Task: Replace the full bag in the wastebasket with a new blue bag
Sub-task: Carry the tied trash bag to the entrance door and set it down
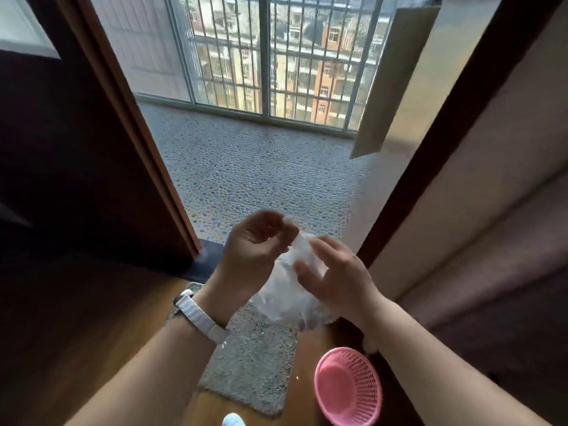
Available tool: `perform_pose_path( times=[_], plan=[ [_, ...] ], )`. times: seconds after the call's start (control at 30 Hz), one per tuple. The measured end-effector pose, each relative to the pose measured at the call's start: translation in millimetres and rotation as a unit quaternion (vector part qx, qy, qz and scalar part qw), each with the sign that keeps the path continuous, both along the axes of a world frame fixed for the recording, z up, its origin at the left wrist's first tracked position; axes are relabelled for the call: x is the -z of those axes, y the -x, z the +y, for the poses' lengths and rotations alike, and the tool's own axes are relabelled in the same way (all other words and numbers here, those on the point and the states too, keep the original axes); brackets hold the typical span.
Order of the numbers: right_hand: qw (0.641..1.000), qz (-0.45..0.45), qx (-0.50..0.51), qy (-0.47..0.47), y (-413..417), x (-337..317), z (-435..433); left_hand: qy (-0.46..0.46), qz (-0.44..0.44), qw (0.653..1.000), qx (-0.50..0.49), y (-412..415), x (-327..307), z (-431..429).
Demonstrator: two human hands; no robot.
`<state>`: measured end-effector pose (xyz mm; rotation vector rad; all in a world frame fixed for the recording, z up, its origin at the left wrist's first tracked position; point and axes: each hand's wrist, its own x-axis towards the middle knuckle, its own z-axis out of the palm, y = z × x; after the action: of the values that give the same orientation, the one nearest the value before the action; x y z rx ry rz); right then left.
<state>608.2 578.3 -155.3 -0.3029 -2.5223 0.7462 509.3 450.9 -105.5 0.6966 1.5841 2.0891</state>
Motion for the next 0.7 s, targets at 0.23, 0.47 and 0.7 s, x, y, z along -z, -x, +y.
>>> perform_pose_path(
  times=[0.23, 0.47, 0.7],
  plan=[
    [0.998, -0.02, -0.055, -0.001, 80.8, -30.2, -63.9, -0.005, -0.001, 0.999, -0.048, 73.2, -17.7, -73.8],
    [0.99, -0.043, -0.132, 0.0, 163.6, -38.5, -97.0, -0.013, -0.008, 0.993, -0.119, 127.5, -25.5, -119.8],
    [0.981, -0.049, -0.186, 0.031, 251.7, -8.1, -98.5, 0.044, -0.015, 0.983, -0.178, 195.8, -9.0, -130.5]
  ],
)
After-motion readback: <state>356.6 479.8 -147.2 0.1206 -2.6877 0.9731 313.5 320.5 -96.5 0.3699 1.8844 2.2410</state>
